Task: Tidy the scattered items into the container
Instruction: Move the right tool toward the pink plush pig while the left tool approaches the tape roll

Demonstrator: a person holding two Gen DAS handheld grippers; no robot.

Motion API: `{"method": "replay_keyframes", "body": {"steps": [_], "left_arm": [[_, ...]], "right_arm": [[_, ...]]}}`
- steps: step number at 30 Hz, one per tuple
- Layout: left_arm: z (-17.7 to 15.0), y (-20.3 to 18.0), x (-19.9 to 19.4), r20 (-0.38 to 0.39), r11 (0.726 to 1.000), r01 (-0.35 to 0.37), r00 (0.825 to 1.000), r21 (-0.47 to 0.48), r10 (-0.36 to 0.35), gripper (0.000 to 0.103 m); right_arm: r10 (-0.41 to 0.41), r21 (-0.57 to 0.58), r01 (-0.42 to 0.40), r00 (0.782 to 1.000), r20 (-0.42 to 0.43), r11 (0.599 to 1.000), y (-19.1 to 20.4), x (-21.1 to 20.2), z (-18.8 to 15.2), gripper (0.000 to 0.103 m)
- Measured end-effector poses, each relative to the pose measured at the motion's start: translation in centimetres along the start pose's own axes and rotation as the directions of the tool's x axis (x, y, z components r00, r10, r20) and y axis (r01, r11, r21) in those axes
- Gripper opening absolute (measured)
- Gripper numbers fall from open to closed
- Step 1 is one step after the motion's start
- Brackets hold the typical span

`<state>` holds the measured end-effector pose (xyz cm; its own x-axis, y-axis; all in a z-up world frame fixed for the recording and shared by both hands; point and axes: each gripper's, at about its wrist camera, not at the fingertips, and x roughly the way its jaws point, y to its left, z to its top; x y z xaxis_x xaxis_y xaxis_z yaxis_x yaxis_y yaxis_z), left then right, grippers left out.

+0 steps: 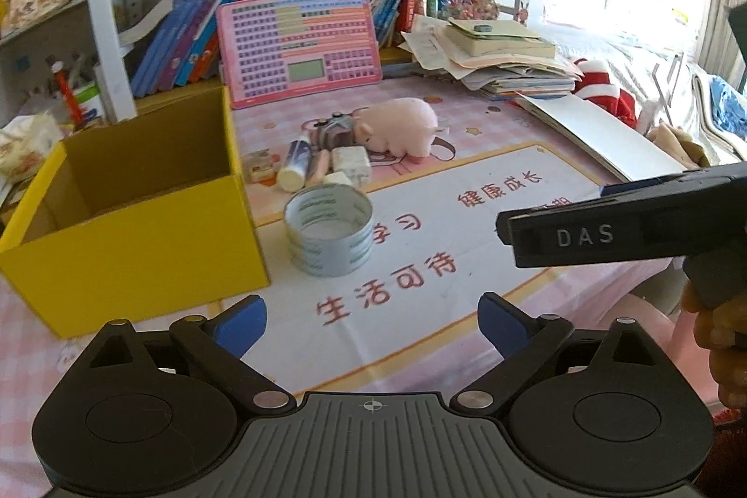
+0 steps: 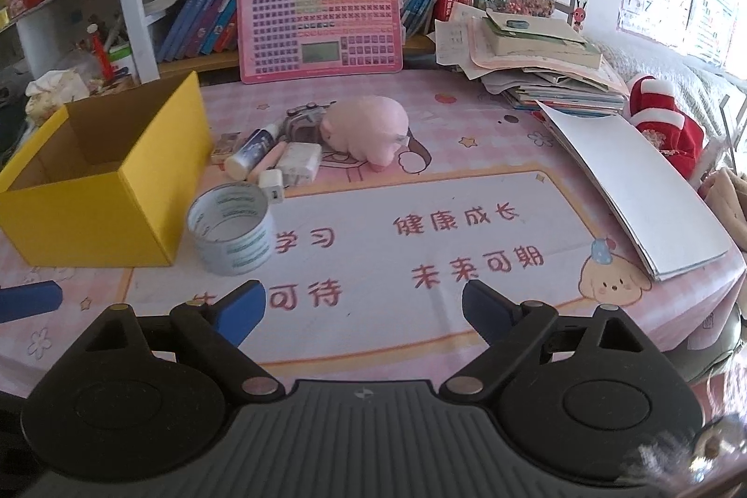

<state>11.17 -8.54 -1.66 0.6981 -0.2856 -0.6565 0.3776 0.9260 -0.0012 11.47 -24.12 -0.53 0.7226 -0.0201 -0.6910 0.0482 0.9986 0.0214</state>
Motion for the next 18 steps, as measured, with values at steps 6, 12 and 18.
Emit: {"method": "replay_keyframes", "body": {"steps": [6, 12, 18], "left_arm": [[1.9, -1.1, 2.1, -0.004, 0.999, -0.032, 0.999, 0.041, 0.032, 0.096], [3.9, -1.9, 5.1, -0.036, 0.991, -0.080, 0.996, 0.105, 0.084, 0.093], [5.5, -2.5, 8.3, -0.085, 0.990, -0.099, 0.991, 0.103, 0.108, 0.082]], "right_arm": [[0.036, -0.014, -0.036, 0.999, -0.011, 0.999, -1.3, 2.3, 2.2, 0.091], [0.087, 0.009, -0.087, 0.995, -0.039, 0.996, -2.9, 5.3, 4.5, 0.091], [0.134, 0.009, -0.134, 0.988, -0.072, 0.991, -4.0, 8.8, 6.2, 0.091]]}}
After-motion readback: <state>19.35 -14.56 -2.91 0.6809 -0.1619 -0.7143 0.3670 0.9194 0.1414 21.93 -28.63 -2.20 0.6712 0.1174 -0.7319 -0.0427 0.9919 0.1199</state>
